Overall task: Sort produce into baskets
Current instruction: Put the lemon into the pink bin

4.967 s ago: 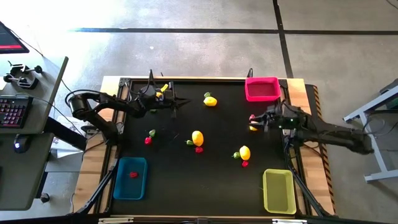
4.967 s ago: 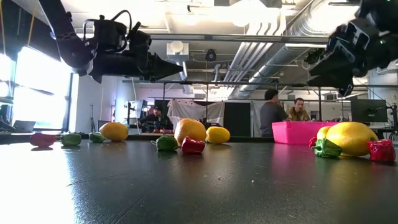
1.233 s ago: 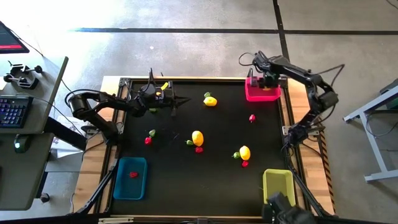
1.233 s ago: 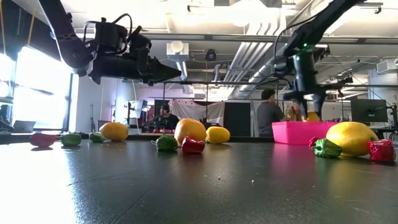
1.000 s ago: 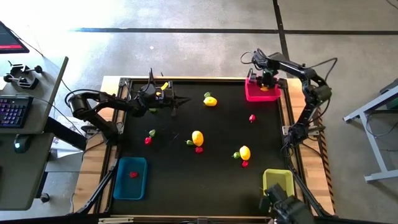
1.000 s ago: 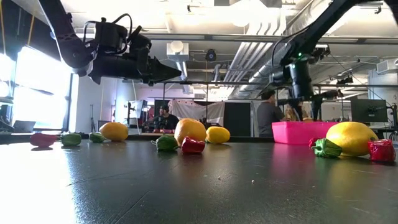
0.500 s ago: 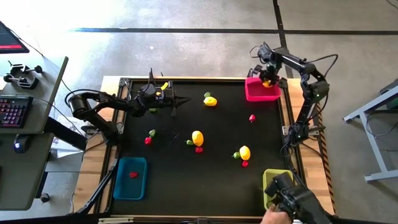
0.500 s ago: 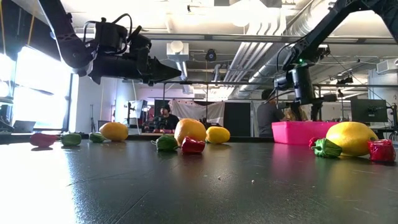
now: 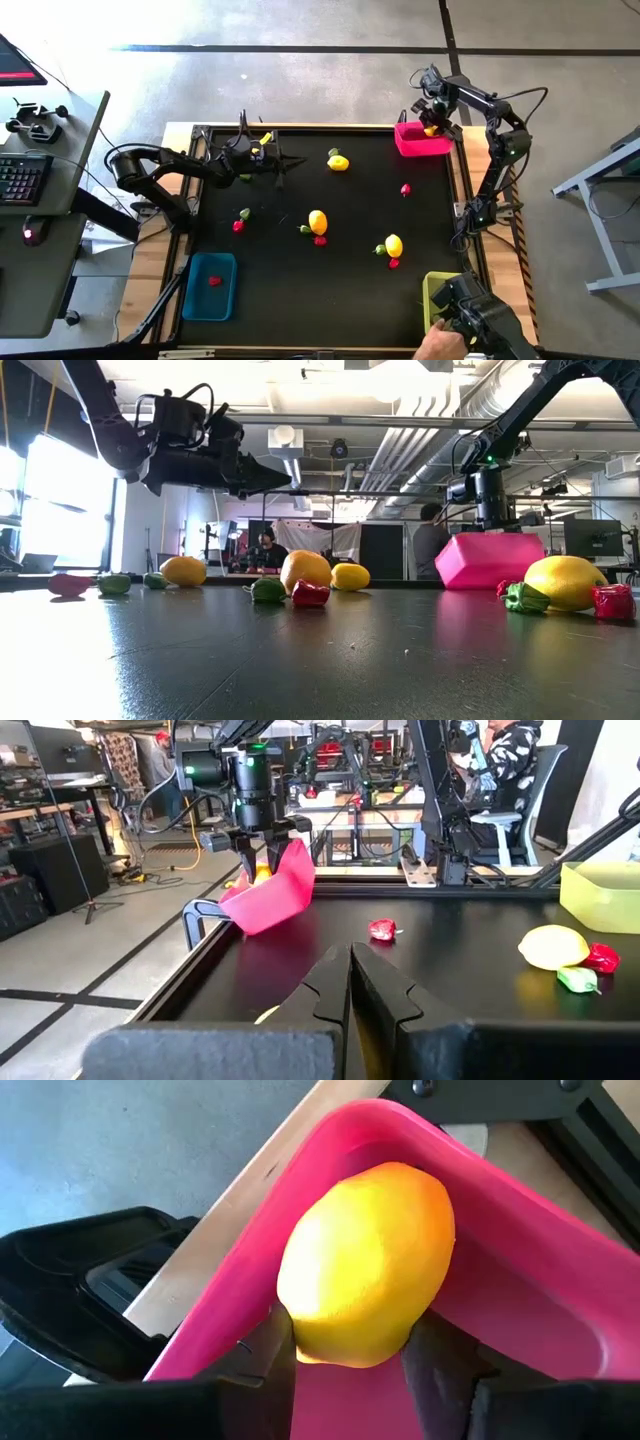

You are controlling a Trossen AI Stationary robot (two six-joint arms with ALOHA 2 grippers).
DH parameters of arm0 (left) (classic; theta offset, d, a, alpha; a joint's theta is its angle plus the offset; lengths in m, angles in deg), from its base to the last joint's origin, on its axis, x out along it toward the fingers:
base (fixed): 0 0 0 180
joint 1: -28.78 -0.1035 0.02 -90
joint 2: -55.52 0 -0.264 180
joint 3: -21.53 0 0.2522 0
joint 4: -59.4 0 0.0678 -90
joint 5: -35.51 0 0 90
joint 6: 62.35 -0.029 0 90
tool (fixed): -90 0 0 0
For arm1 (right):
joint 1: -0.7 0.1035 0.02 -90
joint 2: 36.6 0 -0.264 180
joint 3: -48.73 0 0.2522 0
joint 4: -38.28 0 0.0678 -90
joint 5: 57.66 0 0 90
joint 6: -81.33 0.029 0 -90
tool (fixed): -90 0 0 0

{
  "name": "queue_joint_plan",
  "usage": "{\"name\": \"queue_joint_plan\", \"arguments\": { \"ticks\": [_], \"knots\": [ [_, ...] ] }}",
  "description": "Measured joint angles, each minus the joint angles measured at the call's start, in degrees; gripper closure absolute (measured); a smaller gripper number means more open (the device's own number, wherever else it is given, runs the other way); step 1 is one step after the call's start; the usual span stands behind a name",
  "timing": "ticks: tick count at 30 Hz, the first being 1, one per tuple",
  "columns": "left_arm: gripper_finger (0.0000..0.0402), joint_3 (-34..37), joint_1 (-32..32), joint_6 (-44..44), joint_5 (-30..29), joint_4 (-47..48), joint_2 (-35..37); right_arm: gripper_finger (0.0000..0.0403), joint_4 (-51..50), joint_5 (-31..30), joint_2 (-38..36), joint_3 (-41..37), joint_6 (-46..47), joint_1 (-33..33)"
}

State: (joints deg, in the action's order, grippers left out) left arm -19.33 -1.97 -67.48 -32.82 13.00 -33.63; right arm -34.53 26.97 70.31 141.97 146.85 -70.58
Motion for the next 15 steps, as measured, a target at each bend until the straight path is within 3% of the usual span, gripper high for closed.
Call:
{"name": "queue_joint_plan", "arguments": {
  "ticks": [9,15],
  "knots": [
    [0.0401,0.0,0.0,-0.02,0.0,-0.04,0.0,0.0263,-0.59,0.39,0.0,0.0,-2.52,0.04],
    [0.0401,0.0,0.0,-0.02,0.0,-0.04,0.0,0.0201,-1.5,1.99,0.0,-0.04,-4.13,0.33]
  ]
}}
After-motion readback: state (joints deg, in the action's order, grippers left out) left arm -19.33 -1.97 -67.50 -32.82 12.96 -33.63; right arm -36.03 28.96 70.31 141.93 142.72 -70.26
